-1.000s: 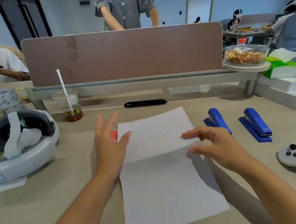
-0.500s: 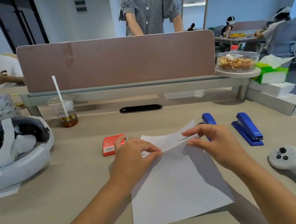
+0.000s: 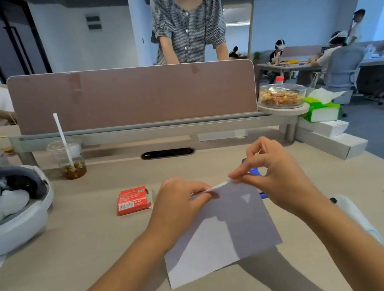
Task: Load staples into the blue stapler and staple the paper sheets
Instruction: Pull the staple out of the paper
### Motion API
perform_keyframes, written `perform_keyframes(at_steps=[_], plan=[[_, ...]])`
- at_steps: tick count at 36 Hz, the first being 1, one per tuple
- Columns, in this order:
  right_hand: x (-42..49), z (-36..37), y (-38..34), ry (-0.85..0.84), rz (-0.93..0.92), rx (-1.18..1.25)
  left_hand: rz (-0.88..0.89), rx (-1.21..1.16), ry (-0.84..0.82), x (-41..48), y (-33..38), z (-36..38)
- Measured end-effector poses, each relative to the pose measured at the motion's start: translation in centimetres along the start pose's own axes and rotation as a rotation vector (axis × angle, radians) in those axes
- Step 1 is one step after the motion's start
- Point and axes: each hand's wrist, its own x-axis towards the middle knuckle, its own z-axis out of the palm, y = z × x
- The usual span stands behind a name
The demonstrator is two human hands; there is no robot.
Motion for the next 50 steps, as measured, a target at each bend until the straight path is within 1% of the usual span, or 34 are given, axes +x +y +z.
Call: perform_keyframes(at_steps=[2,4,6,9,12,14,19,21,23,26,27,29,32,35,36,38,42,44,46,50], plan=[[0.0,-1.0,0.1,-0.007,-0.045,-0.126,0.020,0.020,-0.028,0.3,1.0,-0.5],[0.0,-1.7,0.0,-0.058,-0.093,-0.253,0.045,0.059,-0.077,0.6,2.1,-0.9],[-0.1,-2.0,-0.4,-0.100,-0.106,-0.325,0.066,0.107,-0.140,1.0,3.1,-1.2],[-0.4,-2.6,-0.8,-0.106,-0.053,-0.286,0.081,0.189,-0.229,1.7,4.2,-1.7],[-0.7,-4.0,-0.2,-0.084,0.006,-0.214,0.070,0.227,-0.298,2.2,4.0,-2.2],[-0.9,-5.1,0.5,-0.083,0.033,-0.211,0.044,0.237,-0.338,2.3,3.4,-2.5],[-1.8,-8.0,2.4,-0.103,0.087,-0.182,-0.023,0.113,-0.396,2.3,3.3,-2.7],[-2.5,-9.5,2.9,-0.115,0.101,-0.165,-0.037,0.033,-0.387,2.5,3.9,-2.6],[-3.4,-11.2,3.1,-0.108,0.118,-0.152,-0.046,-0.091,-0.336,3.0,4.9,-2.5],[-5.0,-14.2,3.7,-0.060,0.162,-0.099,-0.072,-0.323,-0.201,3.9,7.2,-1.8],[-5.6,-15.3,3.8,-0.050,0.181,-0.074,-0.073,-0.375,-0.178,4.1,8.2,-1.4],[-7.1,-17.6,4.3,-0.022,0.219,-0.060,-0.058,-0.425,-0.184,4.4,10.5,0.0],[-10.0,-21.3,5.4,0.054,0.276,-0.072,-0.027,-0.444,-0.294,4.7,14.3,2.6],[-13.9,-25.1,6.8,0.124,0.344,-0.070,-0.036,-0.480,-0.517,4.6,18.0,5.2],[-15.4,-26.3,7.3,0.148,0.385,-0.055,-0.037,-0.508,-0.566,4.5,19.2,6.2],[-18.5,-28.5,8.3,0.194,0.486,-0.044,-0.033,-0.542,-0.600,4.1,21.8,8.1],[-25.5,-31.7,9.9,0.320,0.661,-0.052,-0.061,-0.629,-0.607,2.8,27.8,12.9],[-29.2,-32.8,10.6,0.386,0.737,-0.069,-0.034,-0.626,-0.633,1.7,30.9,15.7],[-33.0,-33.7,11.2,0.450,0.812,-0.083,-0.009,-0.613,-0.687,0.3,34.0,18.6],[-41.1,-34.5,12.8,0.520,1.015,-0.017,-0.046,-0.582,-0.821,-4.0,38.1,24.9]])
